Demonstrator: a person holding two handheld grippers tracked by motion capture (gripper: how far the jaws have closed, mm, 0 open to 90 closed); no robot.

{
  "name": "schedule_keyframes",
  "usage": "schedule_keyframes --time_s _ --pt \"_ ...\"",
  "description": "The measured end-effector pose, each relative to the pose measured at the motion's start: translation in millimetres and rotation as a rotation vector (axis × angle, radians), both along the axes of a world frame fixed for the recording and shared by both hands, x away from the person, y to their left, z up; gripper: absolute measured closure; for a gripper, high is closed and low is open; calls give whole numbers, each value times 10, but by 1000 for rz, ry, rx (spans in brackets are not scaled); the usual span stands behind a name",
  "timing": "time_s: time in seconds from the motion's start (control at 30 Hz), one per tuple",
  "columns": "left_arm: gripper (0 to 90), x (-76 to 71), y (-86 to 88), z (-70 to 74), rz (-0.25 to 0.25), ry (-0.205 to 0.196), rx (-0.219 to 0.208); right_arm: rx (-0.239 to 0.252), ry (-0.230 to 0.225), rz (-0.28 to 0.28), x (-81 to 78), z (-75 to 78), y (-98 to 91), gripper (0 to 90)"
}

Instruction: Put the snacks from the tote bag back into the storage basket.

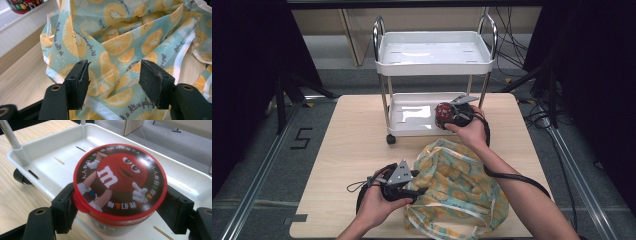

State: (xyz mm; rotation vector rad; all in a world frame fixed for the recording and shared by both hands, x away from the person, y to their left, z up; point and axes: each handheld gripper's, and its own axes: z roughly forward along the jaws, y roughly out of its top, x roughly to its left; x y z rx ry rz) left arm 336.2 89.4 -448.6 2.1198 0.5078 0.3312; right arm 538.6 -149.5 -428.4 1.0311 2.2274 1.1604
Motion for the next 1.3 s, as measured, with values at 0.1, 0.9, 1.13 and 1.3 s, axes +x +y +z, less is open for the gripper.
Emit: schedule_keyframes --time_s 0.1,0.9,1.13,1.3 --pt "401 -6 0 -4 8 17 -7 -21 -45 5 36 -38 -1 260" --pt "400 -4 0 -16 9 25 -3 -26 9 3 81 -155 15 259" --pt "398 -6 -9 -28 13 23 -10 16 40 -19 72 -144 39 220" --pt "397 -6 -4 -20 15 21 -3 1 52 -9 25 -105 35 172"
